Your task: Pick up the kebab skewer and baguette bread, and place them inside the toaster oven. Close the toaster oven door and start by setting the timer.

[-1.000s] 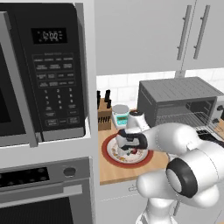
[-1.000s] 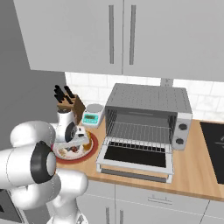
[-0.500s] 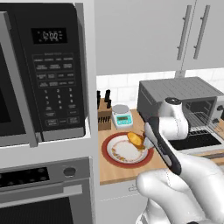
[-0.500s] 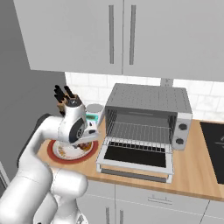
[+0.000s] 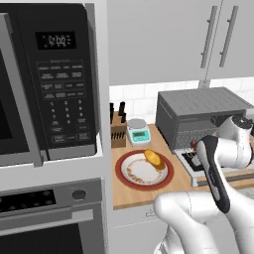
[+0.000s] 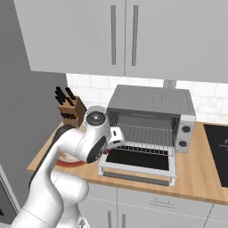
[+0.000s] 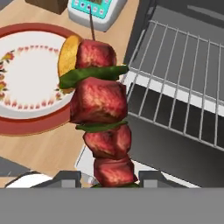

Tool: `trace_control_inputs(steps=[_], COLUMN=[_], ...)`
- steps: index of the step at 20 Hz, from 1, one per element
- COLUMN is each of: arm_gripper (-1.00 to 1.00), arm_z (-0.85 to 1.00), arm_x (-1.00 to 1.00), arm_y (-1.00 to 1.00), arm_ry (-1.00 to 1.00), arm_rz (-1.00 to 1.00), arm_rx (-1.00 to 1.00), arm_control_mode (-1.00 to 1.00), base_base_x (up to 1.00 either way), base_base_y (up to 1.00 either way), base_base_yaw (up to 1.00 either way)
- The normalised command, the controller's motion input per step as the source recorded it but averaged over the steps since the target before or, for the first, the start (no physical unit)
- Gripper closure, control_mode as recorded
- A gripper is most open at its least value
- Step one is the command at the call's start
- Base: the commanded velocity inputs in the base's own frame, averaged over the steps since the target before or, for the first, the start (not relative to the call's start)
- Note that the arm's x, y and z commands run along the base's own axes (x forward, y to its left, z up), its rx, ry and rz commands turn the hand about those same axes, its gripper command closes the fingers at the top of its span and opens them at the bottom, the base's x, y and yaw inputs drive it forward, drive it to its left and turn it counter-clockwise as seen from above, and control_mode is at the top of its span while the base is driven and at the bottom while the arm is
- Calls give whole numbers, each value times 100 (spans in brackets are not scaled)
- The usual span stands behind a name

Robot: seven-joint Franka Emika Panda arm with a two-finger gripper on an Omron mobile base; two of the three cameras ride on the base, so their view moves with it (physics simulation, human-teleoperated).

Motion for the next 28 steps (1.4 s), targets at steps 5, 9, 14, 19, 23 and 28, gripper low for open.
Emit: trace_control_inputs(steps=[5,9,14,19,23,28], arm_gripper=[100,100,100,100,100,100], arm_z=[51,4,-30,-24,-41,-17], arm_x=[53,42,4,22,10,7], arm_y=[-23,-10,-18,-7,-1,-8], arm_ry=[12,10,0,0,-2,-1], arm_rz=[-7,-6,-3,-2,-1,-3], arm_rx=[8,6,0,4,5,4], arm_control_mode=[-100,-100,-100,-100,-100,-100], base_base_x=[0,0,0,0,0,0], base_base_y=[0,0,0,0,0,0], base_base_yaw=[0,0,0,0,0,0])
